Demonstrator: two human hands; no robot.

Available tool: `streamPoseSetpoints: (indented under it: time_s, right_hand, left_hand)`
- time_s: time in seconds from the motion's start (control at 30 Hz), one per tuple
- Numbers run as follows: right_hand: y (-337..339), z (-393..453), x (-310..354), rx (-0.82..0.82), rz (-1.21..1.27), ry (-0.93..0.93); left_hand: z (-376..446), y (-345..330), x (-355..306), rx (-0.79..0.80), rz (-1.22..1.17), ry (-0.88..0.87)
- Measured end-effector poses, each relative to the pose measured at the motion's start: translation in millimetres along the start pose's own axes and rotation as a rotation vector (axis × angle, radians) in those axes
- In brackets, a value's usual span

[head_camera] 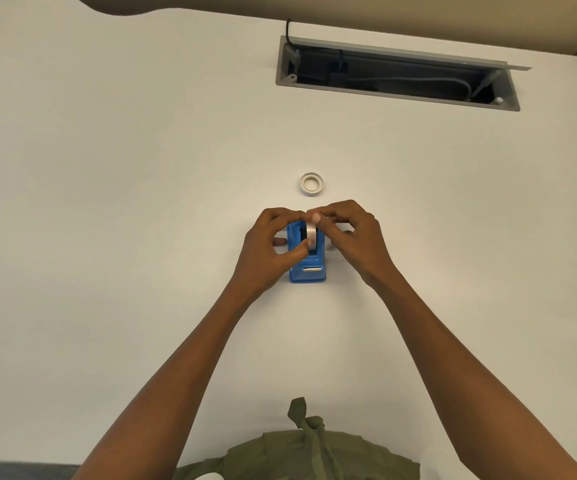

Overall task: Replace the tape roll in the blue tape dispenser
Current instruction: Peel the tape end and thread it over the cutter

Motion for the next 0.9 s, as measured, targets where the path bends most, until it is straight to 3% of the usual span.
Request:
streamPoseSetpoints:
  time_s: [0.13,0.37,0.9]
  right_hand:
    - [15.0,-4.7,19.4,-0.069,-0.056,0.125]
    - [6.6,-2.6,46.9,0.09,-0.281,0.329]
    - [-5.0,3.9,66.5,0.232,-0.502,0.397]
  left_hand:
    - [-0.5,-0.5,-3.9,0.004,0.0,-0.019]
    - [1.2,-0.6,-2.1,0.005,0.013,-0.023]
    - [1.1,0.6,-6.6,0.014,0.018,-0.022]
Point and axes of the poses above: each hand's wrist, its own z-axis towards the middle knuckle, its own y-axis out of the back of the hand, x = y × z, the point moved 9 cm from there along z, towards the middle knuckle, and after that the axes turned 10 degrees about y, right-handed, at the moved point
